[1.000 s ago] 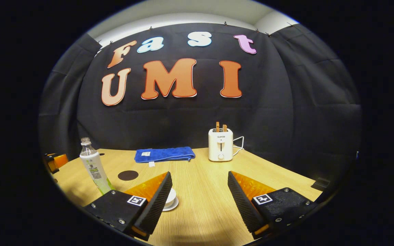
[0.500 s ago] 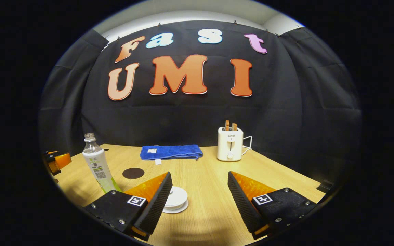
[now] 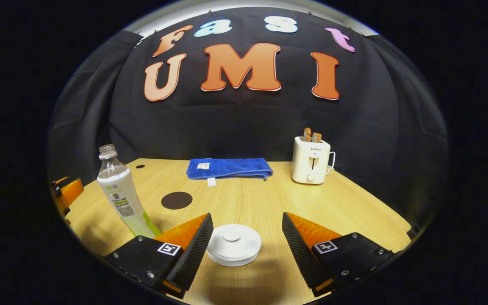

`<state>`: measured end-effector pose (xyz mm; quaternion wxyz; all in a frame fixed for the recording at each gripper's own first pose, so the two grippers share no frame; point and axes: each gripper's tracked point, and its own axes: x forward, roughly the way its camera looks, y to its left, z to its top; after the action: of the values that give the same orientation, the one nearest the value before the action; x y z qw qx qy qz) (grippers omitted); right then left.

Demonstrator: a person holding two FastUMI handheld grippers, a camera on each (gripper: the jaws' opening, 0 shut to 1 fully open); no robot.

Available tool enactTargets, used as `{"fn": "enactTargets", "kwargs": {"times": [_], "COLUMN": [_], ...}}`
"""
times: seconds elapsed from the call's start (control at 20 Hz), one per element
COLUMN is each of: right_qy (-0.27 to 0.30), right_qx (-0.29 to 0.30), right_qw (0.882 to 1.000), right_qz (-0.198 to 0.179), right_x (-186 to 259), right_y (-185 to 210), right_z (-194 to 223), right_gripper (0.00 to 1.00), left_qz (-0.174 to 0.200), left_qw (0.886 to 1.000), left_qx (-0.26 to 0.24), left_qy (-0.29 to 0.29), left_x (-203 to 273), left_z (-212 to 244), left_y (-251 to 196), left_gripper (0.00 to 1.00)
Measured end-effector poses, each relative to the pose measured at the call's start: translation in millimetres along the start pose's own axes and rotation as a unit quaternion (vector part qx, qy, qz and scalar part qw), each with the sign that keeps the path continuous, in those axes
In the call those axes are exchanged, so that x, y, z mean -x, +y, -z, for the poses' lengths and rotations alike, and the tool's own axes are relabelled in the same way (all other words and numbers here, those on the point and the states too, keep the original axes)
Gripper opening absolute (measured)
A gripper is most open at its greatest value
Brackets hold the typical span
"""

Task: Open the teacup lid with one hand, grasp the water bottle and pour water into the teacup with the other hand; after pouring, place the water bottle on the coaster and then close the teacup lid.

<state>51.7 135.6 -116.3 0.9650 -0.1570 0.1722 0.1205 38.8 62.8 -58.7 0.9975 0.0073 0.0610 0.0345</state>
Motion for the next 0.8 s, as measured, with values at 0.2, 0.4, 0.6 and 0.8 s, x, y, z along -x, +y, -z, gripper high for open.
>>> {"fn": "enactTargets", "kwargs": {"times": [0.2,0.4,0.6,0.8], "right_qy": [0.018,0.021,0.033,0.042], "right_qx": [-0.001,0.008,0.019,0.024], "right_qw": [1.0,1.0,0.999,0.999], "right_qz": [-0.01,-0.016,-0.019,-0.019], "right_x": [-8,-14,-17,-20], "right_y": [10,16,19,22], "right_z": [8,8,14,18], "right_gripper": [0.96,0.81,0.6,0.5], "left_qz": [0.0,-0.006,-0.007,-0.007], "left_qw": [1.0,1.0,1.0,1.0], "left_qx": [0.002,0.004,0.003,0.002], "left_qy": [0.005,0.011,0.013,0.017], "left_x": [-1,-3,-5,-7], "left_z": [4,7,9,11], "left_y": [1,7,9,10], "left_gripper": [0.98,0.98,0.98,0.98]}}
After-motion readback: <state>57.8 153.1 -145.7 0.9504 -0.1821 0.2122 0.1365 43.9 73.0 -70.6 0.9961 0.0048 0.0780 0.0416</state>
